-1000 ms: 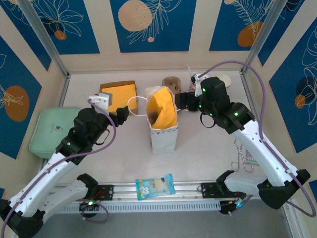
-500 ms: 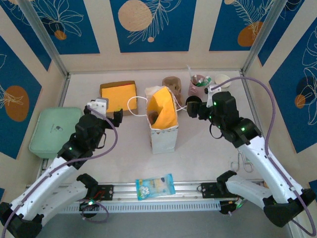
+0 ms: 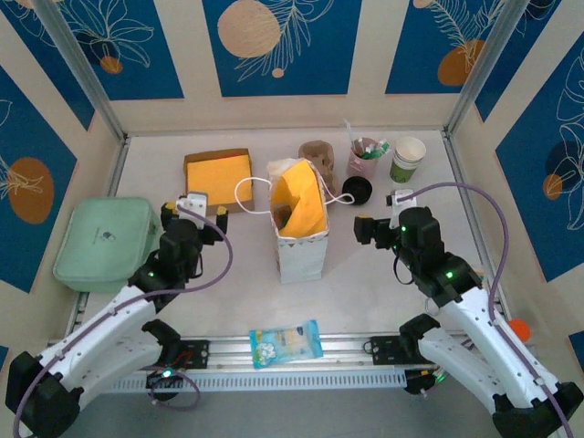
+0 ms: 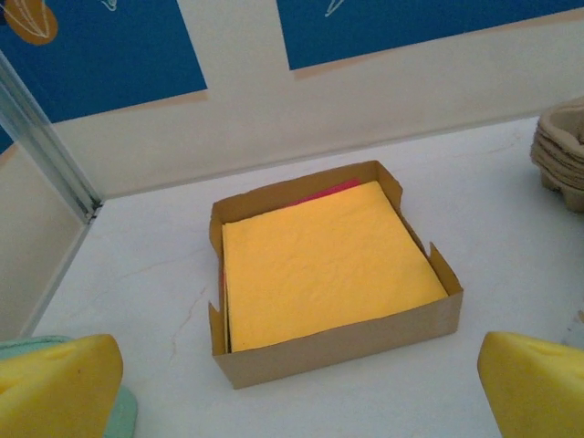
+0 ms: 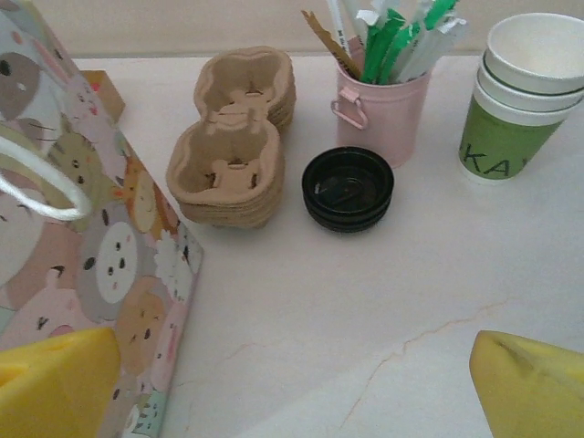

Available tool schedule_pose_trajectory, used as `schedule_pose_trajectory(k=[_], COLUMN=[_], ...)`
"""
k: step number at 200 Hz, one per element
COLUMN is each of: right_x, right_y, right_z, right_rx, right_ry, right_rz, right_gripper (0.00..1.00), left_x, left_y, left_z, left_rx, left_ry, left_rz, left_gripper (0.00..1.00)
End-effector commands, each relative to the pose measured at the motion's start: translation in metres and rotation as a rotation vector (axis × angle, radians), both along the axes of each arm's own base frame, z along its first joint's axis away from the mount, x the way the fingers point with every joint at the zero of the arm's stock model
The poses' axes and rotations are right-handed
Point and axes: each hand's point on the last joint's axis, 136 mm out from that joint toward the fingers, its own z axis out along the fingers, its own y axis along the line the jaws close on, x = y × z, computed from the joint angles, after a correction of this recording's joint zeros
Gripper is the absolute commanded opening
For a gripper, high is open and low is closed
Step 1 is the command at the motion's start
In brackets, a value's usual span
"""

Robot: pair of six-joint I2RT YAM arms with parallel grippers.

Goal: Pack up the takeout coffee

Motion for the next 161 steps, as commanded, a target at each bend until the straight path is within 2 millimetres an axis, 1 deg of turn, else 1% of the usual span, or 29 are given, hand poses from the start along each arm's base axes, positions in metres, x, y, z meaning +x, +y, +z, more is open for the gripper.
schedule_pose_trajectory(k=[1,37,71,105,135,161], right_x=[0.004,0.006,0.006,0.005,0.003,0.001], right_y=[-0.01,-0.014,-0.019,-0.023,-0.029,-0.034], right_z=[-0.002,-0.016,-0.03,-0.043,-0.052,-0.062], right_rx=[-0.014,-0.057,-0.081,-0.079,-0.062,-0.048], right_ry=[-0.025,-0.032,-0.03,-0.025,-0.027,-0.016], right_rz=[-0.047,-0.05,-0.067,-0.089,-0.129,-0.164], right_gripper=[0.99,0.99,0.99,0.99,0.99,0.99], left_x=[0.003,0.001,0.0,0.0,-0.004,-0.007], left_y=[0.013,0.023,0.025,0.023,0.026,0.022], left_z=[0.011,0.0,-0.011,-0.021,-0.028,-0.037], left_rx=[0.017,0.064,0.103,0.125,0.145,0.152], left_ry=[-0.051,-0.039,-0.021,-0.002,-0.005,0.001], left_rz=[0.079,0.127,0.131,0.113,0.14,0.132], left_gripper=[1.0,1.0,1.0,1.0,1.0,1.0])
